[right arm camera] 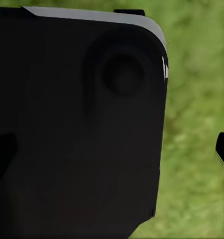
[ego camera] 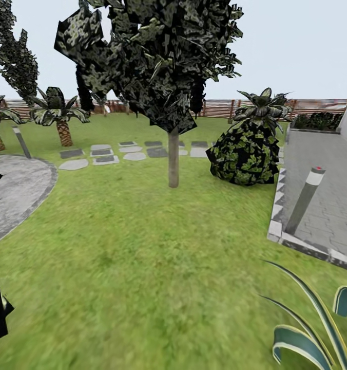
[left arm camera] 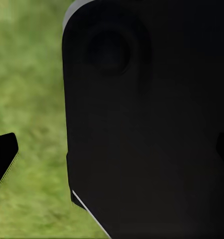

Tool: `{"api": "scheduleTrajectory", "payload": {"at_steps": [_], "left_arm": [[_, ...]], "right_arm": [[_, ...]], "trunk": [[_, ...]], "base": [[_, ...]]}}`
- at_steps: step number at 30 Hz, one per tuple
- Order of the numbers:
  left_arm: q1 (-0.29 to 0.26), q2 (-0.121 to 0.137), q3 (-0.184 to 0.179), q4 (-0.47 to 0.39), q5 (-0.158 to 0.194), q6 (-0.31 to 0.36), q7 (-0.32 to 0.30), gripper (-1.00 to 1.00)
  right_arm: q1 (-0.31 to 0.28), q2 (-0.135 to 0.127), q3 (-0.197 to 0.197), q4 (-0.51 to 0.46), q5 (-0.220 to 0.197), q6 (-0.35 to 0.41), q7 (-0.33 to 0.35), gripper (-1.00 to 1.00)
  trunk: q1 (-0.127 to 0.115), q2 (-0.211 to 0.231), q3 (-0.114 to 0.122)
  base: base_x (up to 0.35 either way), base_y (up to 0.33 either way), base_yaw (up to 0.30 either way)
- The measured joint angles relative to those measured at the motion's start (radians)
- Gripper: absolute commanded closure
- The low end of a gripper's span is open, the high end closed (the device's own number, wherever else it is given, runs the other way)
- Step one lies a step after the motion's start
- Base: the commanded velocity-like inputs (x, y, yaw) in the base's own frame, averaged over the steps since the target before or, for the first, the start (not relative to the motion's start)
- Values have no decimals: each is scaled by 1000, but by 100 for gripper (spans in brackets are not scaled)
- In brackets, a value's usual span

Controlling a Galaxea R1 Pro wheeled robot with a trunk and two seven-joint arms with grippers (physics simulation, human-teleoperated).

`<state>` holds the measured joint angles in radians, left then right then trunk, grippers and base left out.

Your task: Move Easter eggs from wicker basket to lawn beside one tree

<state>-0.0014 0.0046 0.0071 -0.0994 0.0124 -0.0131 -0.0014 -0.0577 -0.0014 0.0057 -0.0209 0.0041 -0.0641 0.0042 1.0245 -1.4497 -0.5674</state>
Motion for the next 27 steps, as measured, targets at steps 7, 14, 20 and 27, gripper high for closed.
{"api": "scheduleTrajectory", "payload": {"at_steps": [7, 14, 20, 27], "left_arm": [[0, 0, 0, 0, 0, 0, 0, -100], [0, 0, 0, 0, 0, -1, 0, -100], [0, 0, 0, 0, 0, 0, 0, -100], [0, 0, 0, 0, 0, 0, 0, -100]], "right_arm": [[0, -2, 0, 0, 0, 0, 0, -100], [0, -3, -1, -3, 0, -21, -2, -100], [0, 0, -2, -2, -1, -48, -4, -100], [0, 0, -2, -2, -1, -51, -4, -100]], "trunk": [[0, 0, 0], [0, 0, 0], [0, 0, 0], [0, 0, 0]], "base": [[328, 0, 0], [328, 0, 0], [328, 0, 0], [328, 0, 12]]}}
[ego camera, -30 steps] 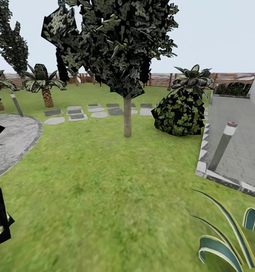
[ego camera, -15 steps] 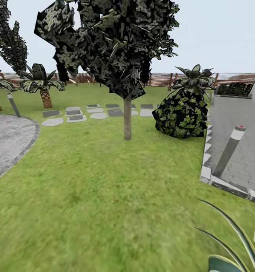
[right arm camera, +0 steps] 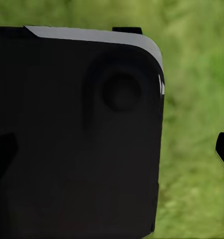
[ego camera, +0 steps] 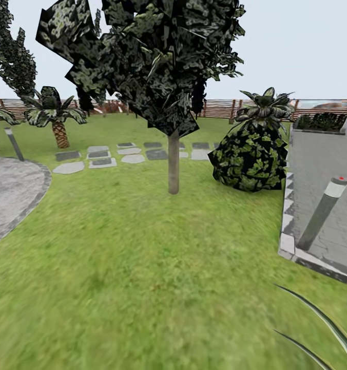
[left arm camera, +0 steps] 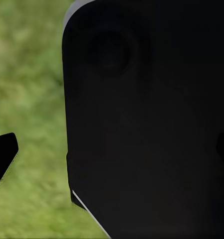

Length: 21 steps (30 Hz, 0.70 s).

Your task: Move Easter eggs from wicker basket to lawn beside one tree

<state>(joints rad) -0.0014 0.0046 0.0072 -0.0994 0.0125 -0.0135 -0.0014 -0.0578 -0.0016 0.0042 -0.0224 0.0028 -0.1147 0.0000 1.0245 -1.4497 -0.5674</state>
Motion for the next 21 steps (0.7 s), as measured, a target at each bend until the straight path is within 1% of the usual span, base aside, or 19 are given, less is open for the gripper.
{"api": "scheduleTrajectory", "payload": {"at_steps": [3, 15, 21], "left_arm": [[0, 0, 0, 0, 0, 0, 0, -100], [0, 0, 0, 0, 0, 0, 0, -100], [0, 0, 0, 0, 0, 0, 0, -100]], "right_arm": [[0, 0, 0, 0, 0, 0, 0, -100], [0, 0, 0, 0, 0, 0, 0, -100], [0, -2, 0, 0, 1, 0, 0, -100]], "trunk": [[0, 0, 0], [0, 0, 0], [0, 0, 0]], "base": [[328, 0, 188], [328, 0, 280], [328, 0, 69]]}}
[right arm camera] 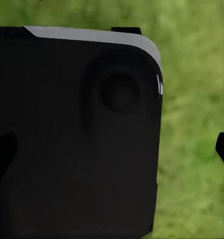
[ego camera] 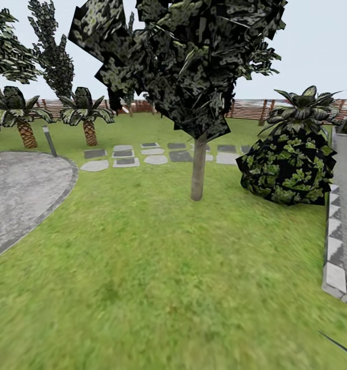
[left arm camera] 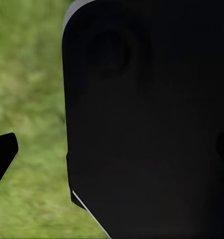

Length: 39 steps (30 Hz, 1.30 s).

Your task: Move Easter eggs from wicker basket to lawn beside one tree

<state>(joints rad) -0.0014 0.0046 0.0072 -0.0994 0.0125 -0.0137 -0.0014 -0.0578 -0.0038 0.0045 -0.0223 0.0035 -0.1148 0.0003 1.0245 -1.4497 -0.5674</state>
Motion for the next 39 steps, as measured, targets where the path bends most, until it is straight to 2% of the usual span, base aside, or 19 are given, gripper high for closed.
{"api": "scheduleTrajectory", "payload": {"at_steps": [5, 16, 39], "left_arm": [[0, 0, 0, 0, 0, 0, 0, -100], [0, 0, 0, 0, 0, 0, 0, -100], [0, 0, 0, 0, 0, 0, 0, -100]], "right_arm": [[0, -6, 1, 0, 1, 0, 5, -100], [0, -2, 1, 0, 0, -1, 5, -100], [0, -1, 1, 0, -1, -1, 5, -100]], "trunk": [[0, 0, 0], [0, 0, 0], [0, 0, 4]], "base": [[328, 0, 3], [328, 0, 24], [328, 0, 268]]}}
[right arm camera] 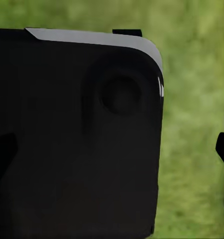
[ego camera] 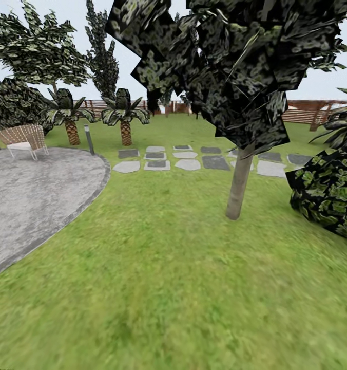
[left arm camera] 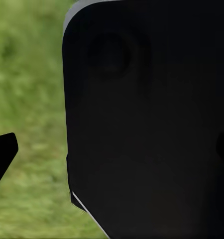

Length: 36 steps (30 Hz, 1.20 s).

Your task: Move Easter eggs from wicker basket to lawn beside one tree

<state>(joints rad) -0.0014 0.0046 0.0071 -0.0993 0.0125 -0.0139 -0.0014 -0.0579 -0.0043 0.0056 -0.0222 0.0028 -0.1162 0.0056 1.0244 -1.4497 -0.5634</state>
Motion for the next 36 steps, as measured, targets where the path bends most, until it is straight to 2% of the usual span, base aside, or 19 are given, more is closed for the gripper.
{"api": "scheduleTrajectory", "payload": {"at_steps": [5, 27, 36], "left_arm": [[0, 0, 0, 0, 0, 0, 0, -100], [0, 0, 0, 0, 0, 0, 0, -100], [0, 0, 0, 0, 0, 0, 0, -100]], "right_arm": [[0, 0, -1, 0, 0, 1, 0, -100], [0, 1, 0, 2, 1, 3, 0, -100], [0, 1, 0, 3, 1, 1, -1, -100]], "trunk": [[0, 0, 0], [0, 0, 0], [0, 0, 0]], "base": [[328, 0, 140], [328, 0, 5], [328, 0, 254]]}}
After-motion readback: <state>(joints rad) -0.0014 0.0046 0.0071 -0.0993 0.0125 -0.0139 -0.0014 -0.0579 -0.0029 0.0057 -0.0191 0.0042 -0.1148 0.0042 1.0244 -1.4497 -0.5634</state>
